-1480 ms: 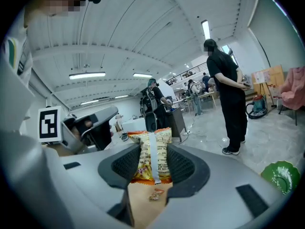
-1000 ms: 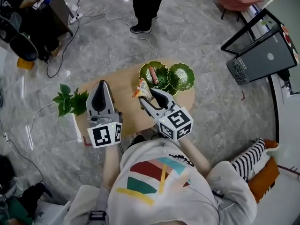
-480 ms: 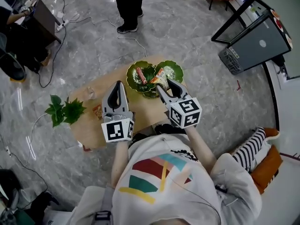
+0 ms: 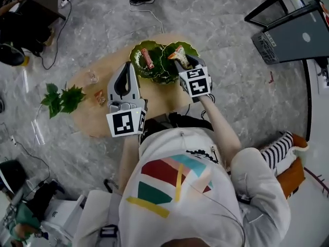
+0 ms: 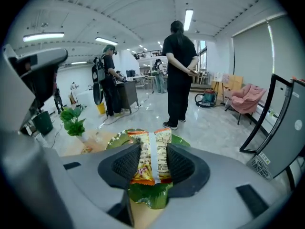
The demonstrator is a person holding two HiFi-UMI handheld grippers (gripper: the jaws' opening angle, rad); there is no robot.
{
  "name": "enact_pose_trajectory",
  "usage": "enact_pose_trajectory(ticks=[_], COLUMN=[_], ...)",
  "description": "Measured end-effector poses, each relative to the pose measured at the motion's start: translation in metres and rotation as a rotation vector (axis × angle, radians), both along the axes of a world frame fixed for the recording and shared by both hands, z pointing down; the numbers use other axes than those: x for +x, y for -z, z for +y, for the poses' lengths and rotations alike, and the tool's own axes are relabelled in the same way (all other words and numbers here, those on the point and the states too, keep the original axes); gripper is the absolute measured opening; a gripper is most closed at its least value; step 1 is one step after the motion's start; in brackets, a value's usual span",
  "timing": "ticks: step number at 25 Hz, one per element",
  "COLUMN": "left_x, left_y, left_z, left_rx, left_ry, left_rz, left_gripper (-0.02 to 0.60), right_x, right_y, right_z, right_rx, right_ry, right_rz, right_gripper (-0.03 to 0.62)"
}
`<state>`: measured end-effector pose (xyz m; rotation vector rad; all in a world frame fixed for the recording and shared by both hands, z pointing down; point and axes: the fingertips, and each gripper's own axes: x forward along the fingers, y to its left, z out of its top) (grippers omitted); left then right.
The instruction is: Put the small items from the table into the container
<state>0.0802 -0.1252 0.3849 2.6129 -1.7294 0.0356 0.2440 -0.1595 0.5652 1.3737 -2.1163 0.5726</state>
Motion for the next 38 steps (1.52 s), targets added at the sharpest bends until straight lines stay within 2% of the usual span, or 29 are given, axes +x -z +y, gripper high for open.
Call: enact_pose_trajectory(ticks=[4,7,9,11,14,17,20,21,22,23,25,29,34,38], left_x=[0.002,0.002,0.004,0.007,0.012,0.015,0.019,0.022,0.024,0.027,0.031,0.036,0.020,-0.001], left_y=[-0.009,-0.011,-0.012,-0.012,-0.010,-0.009,-0.004,0.000,0.004,0.007,0.013,0.019,0.024,0.032], left_z=[0.000,-0.002,-0.005,-0.007,-0.007,-0.009,-0.013,-0.014,-0.015,-0.015,-0.015,-0.011,-0.008,-0.002], left_rx=[-0.023,-0.029,-0.028,-0.027,-0.018,-0.008,0.010,0.020,0.031,0.042,0.059,0.073,0.080,0.103], left_ry=[0.022,0.034,0.033,0.031,0.017,0.001,-0.014,-0.020,-0.027,-0.036,-0.052,-0.076,-0.036,-0.015], left_rz=[-0.030,-0.026,-0.027,-0.028,-0.023,-0.018,-0.006,-0.002,0.002,0.006,0.012,0.007,-0.045,-0.009], left_gripper=[0.008,0.009,0.008,0.009,0.009,0.009,0.008,0.009,0.008,0.009,0.009,0.009,0.008,0.008], right_x=[0.011,0.014,0.012,0.008,0.001,-0.003,0.000,0.001,0.001,0.001,-0.006,-0.030,-0.057,-0.076], right_y=[-0.038,-0.051,-0.052,-0.046,-0.025,0.016,0.076,0.097,0.115,0.130,0.148,0.148,0.158,0.164], right_z=[-0.005,-0.003,-0.004,-0.005,-0.003,-0.003,0.001,0.006,0.012,0.017,0.025,0.038,0.042,0.047], right_rx=[-0.078,-0.094,-0.067,-0.009,0.068,0.156,0.254,0.284,0.312,0.339,0.396,0.434,0.440,0.454], right_ry=[0.024,0.044,0.043,0.056,0.101,0.062,-0.051,-0.082,-0.104,-0.111,-0.076,0.041,0.081,0.111], right_rz=[0.082,0.127,0.114,0.101,0.110,0.029,-0.159,-0.230,-0.289,-0.329,-0.333,-0.242,-0.305,-0.300], right_gripper=[0.181,0.181,0.187,0.263,0.285,0.285,0.284,0.278,0.168,0.012,0.012,0.012,0.012,0.012])
